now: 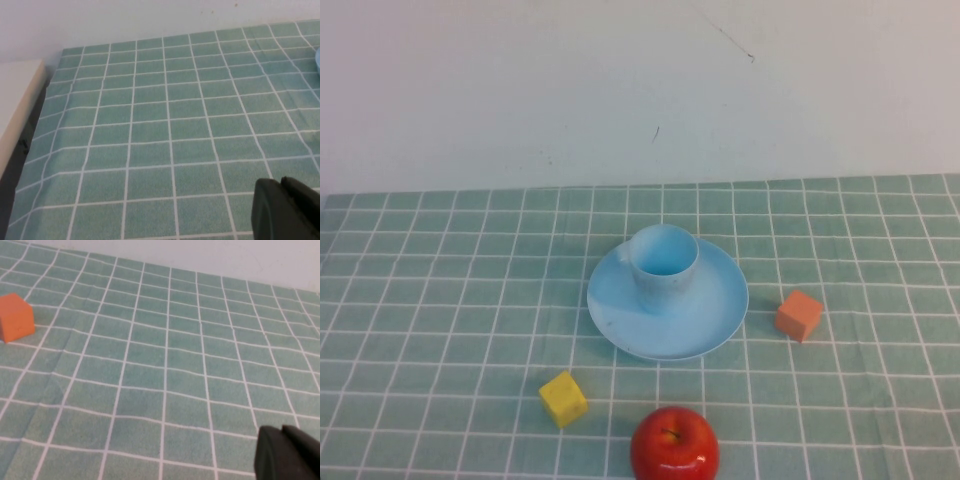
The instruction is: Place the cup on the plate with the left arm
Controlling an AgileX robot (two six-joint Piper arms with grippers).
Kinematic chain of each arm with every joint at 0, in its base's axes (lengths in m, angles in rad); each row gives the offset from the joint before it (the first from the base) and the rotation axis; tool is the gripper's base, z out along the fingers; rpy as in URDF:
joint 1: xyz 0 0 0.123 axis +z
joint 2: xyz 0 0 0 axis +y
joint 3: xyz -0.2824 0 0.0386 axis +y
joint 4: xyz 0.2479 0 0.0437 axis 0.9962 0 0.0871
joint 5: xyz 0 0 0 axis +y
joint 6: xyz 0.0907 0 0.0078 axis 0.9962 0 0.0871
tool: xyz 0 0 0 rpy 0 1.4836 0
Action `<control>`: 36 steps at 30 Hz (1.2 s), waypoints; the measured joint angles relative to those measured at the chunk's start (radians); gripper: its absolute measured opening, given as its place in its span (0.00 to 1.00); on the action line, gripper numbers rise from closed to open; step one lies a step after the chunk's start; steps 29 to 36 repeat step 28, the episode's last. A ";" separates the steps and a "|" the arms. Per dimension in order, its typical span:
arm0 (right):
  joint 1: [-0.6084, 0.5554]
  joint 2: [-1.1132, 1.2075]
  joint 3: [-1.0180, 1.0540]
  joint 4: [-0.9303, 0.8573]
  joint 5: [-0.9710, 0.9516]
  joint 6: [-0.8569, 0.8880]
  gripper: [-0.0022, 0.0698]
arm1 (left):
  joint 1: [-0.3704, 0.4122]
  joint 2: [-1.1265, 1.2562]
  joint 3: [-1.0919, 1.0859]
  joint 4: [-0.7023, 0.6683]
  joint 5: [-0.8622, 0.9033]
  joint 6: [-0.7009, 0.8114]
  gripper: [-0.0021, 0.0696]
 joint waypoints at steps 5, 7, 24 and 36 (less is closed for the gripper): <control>0.000 0.000 0.000 0.000 0.000 0.000 0.03 | 0.000 0.000 0.000 0.000 0.000 0.001 0.03; 0.000 0.000 0.000 0.000 0.000 0.000 0.03 | 0.000 0.000 0.000 0.000 0.000 0.001 0.03; 0.000 0.000 0.000 0.000 0.000 0.000 0.03 | 0.000 0.000 -0.002 0.064 0.001 -0.079 0.03; 0.000 0.000 0.000 0.000 0.000 0.000 0.03 | 0.000 0.000 -0.002 0.067 0.001 -0.081 0.03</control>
